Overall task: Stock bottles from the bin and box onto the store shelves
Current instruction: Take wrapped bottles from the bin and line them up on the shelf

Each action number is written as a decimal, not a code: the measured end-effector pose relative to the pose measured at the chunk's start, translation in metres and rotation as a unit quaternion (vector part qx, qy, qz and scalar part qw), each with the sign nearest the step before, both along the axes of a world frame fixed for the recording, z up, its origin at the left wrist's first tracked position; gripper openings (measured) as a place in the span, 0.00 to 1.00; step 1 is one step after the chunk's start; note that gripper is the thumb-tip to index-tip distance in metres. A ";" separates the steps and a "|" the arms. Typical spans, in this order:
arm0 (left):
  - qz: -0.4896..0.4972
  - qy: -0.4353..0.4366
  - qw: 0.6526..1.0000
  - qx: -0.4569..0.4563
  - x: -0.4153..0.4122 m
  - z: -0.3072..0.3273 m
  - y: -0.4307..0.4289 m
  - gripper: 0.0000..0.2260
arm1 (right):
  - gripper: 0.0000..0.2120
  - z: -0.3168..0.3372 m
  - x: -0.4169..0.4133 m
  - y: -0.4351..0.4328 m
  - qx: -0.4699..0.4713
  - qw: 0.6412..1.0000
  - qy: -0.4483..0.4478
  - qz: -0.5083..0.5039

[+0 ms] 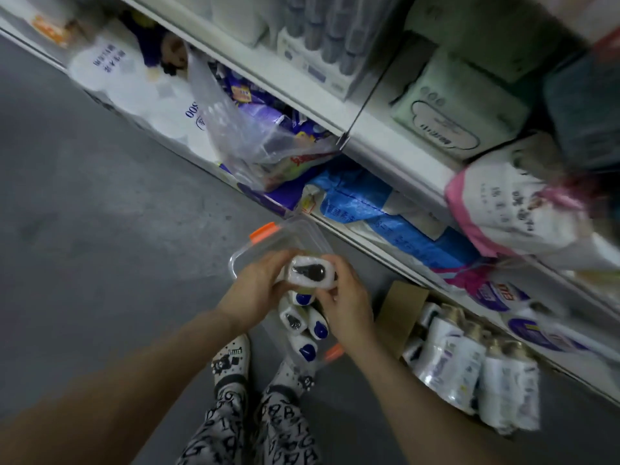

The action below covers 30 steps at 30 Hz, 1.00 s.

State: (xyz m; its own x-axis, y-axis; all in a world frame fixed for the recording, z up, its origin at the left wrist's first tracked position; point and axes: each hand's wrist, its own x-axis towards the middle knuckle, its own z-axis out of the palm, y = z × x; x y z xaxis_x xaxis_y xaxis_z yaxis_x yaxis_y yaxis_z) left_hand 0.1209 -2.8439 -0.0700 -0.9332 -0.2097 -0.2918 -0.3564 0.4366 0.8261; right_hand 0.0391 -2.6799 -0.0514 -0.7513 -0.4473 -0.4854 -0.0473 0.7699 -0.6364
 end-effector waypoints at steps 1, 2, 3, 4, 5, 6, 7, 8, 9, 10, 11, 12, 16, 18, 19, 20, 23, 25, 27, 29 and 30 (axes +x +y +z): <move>-0.020 -0.009 1.000 -0.008 -0.003 0.024 -0.002 0.20 | 0.25 0.022 0.001 0.004 -0.011 0.999 -0.013 -0.028; -0.042 -0.010 0.999 -0.021 -0.007 0.046 -0.003 0.23 | 0.26 0.043 0.002 0.006 -0.024 0.998 -0.030 -0.054; -0.057 -0.007 0.998 -0.030 -0.010 0.066 -0.005 0.26 | 0.26 0.060 0.001 0.008 -0.039 0.996 -0.046 -0.073; -0.068 -0.007 0.997 -0.022 -0.013 0.088 -0.007 0.28 | 0.24 0.081 0.001 0.010 -0.057 0.993 -0.059 -0.090; -0.071 -0.017 0.997 0.005 -0.017 0.111 -0.007 0.26 | 0.22 0.104 0.000 0.012 -0.078 0.989 -0.068 -0.106; -0.068 -0.023 0.997 0.037 -0.020 0.130 -0.008 0.21 | 0.20 0.126 0.000 0.015 -0.097 0.985 -0.076 -0.119; -0.070 -0.023 0.996 0.059 -0.023 0.150 -0.009 0.18 | 0.20 0.145 0.000 0.016 -0.115 0.982 -0.082 -0.126; -0.073 -0.016 0.995 0.069 -0.026 0.168 -0.010 0.18 | 0.21 0.163 0.000 0.018 -0.131 0.979 -0.085 -0.133; -0.080 -0.006 0.994 0.069 -0.029 0.188 -0.011 0.20 | 0.22 0.180 -0.001 0.020 -0.147 0.975 -0.087 -0.139; -0.087 0.010 0.994 0.069 -0.032 0.206 -0.012 0.23 | 0.22 0.197 -0.001 0.021 -0.162 0.972 -0.086 -0.146; -0.094 0.023 0.993 0.068 -0.036 0.226 -0.011 0.24 | 0.22 0.213 -0.002 0.022 -0.178 0.969 -0.081 -0.153; -0.103 0.037 0.992 0.068 -0.039 0.244 -0.010 0.21 | 0.23 0.230 -0.002 0.024 -0.192 0.965 -0.073 -0.164; -0.124 0.083 0.987 0.061 -0.056 0.317 0.001 0.18 | 0.22 0.300 -0.002 0.034 -0.253 0.946 -0.031 -0.201; -0.139 0.113 0.983 0.034 -0.063 0.350 0.006 0.19 | 0.24 0.332 -0.004 0.041 -0.270 0.940 -0.009 -0.210; -0.143 0.126 0.981 0.014 -0.067 0.363 0.009 0.21 | 0.22 0.344 -0.005 0.043 -0.280 0.936 -0.002 -0.215; -0.152 0.142 0.978 -0.004 -0.072 0.378 0.011 0.24 | 0.19 0.361 -0.006 0.048 -0.296 0.929 0.011 -0.221; -0.165 0.172 0.970 -0.046 -0.085 0.428 0.023 0.28 | 0.18 0.408 -0.011 0.063 -0.331 0.914 0.039 -0.232; -0.170 0.194 0.964 -0.067 -0.094 0.458 0.033 0.26 | 0.18 0.435 -0.016 0.074 -0.337 0.909 0.069 -0.238; -0.180 0.224 0.955 -0.080 -0.102 0.488 0.045 0.25 | 0.15 0.462 -0.020 0.085 -0.347 0.901 0.098 -0.241; -0.183 0.248 0.949 -0.066 -0.110 0.514 0.058 0.24 | 0.12 0.487 -0.027 0.098 -0.367 0.889 0.119 -0.245; -0.180 0.258 0.947 -0.060 -0.114 0.528 0.066 0.24 | 0.13 0.501 -0.031 0.107 -0.378 0.884 0.127 -0.244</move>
